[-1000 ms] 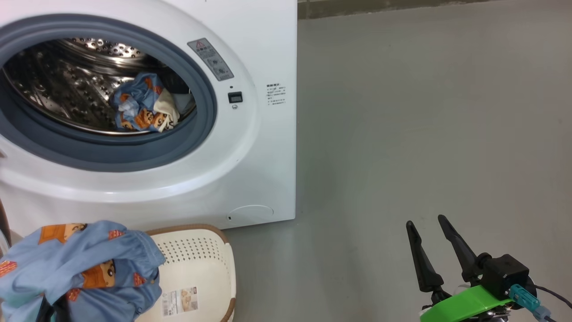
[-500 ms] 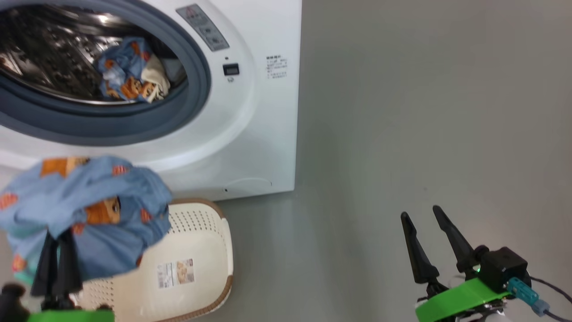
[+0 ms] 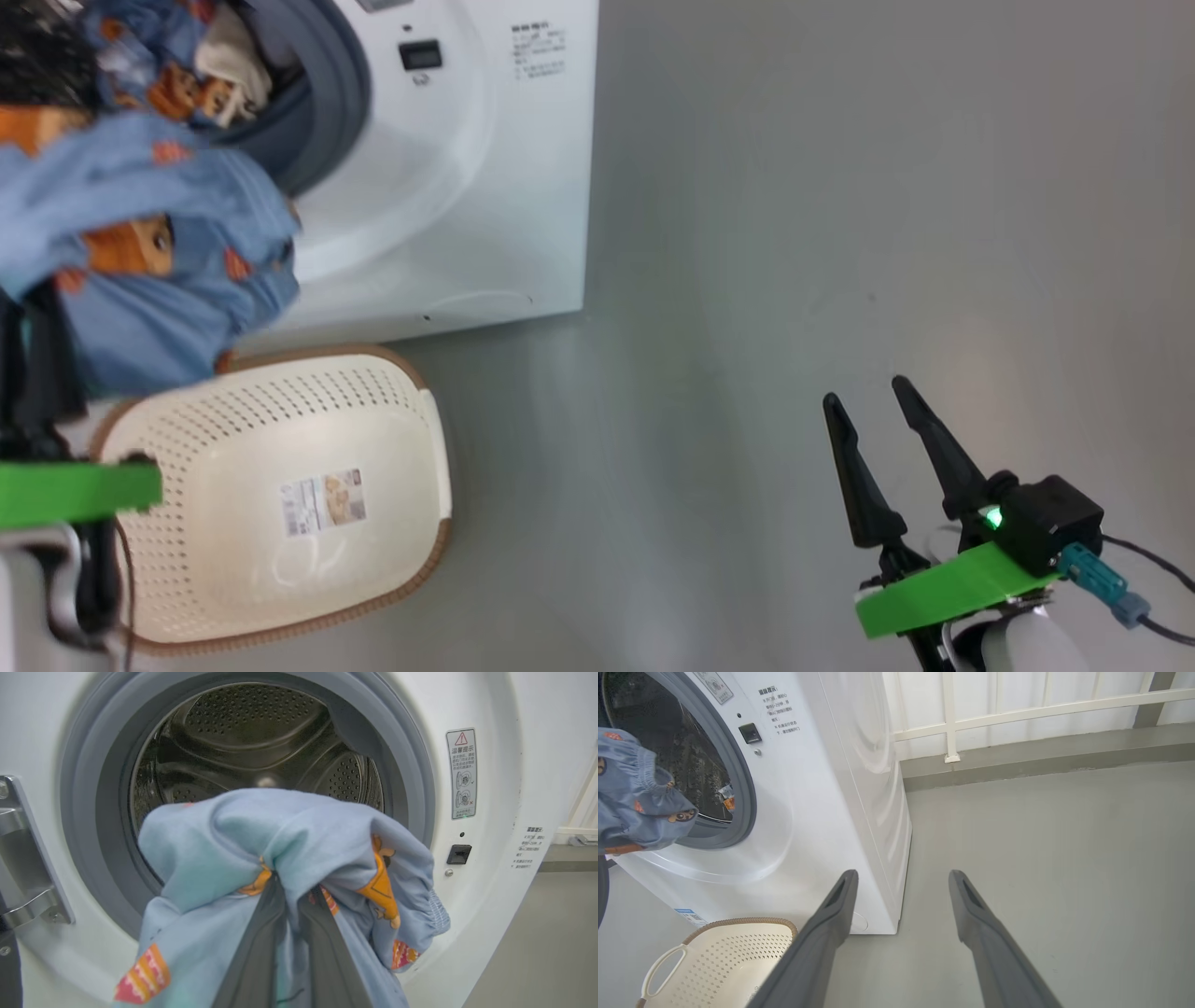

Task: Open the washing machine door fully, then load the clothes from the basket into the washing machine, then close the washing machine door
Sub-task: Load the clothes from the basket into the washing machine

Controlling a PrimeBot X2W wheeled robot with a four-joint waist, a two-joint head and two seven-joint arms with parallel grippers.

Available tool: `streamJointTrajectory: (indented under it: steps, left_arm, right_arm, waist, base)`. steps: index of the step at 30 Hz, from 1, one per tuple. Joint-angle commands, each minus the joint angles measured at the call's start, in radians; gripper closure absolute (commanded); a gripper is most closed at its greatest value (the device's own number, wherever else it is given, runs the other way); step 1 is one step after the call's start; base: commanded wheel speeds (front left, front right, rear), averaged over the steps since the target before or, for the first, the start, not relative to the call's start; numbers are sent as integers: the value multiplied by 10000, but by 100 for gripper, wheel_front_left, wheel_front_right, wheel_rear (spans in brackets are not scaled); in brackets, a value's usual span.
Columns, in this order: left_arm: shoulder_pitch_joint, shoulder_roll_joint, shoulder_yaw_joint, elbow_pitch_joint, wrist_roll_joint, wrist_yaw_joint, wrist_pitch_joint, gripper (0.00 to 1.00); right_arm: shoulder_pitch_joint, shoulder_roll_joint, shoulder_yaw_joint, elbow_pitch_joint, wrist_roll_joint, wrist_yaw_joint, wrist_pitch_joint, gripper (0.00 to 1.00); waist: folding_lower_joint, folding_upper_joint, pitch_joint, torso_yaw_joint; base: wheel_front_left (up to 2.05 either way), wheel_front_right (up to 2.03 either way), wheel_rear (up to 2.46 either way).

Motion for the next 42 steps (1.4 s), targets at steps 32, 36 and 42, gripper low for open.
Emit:
streamJointTrajectory:
  steps: [32, 36, 42]
  left_arm:
    - [-7400, 3664, -2096, 5122, -1992, -27, 120, 100]
    - [-8167, 3935, -2885, 5568, -2546, -27, 821, 100]
    - [-8891, 4343, -4034, 5639, -3915, -27, 1763, 100]
  right_arm:
    - [-764, -8, 918, -1035, 285, 16, -48, 0]
    - [-763, -8, 1032, -1016, 337, 16, -48, 0]
    - [-662, -8, 1154, -1048, 387, 16, -48, 0]
  waist:
    - [0, 0, 3252, -1072]
    - [0, 0, 3517, -1166]
    - [0, 0, 3855, -1277]
  base:
    - [0, 0, 0]
    - [0, 0, 0]
    - [0, 0, 0]
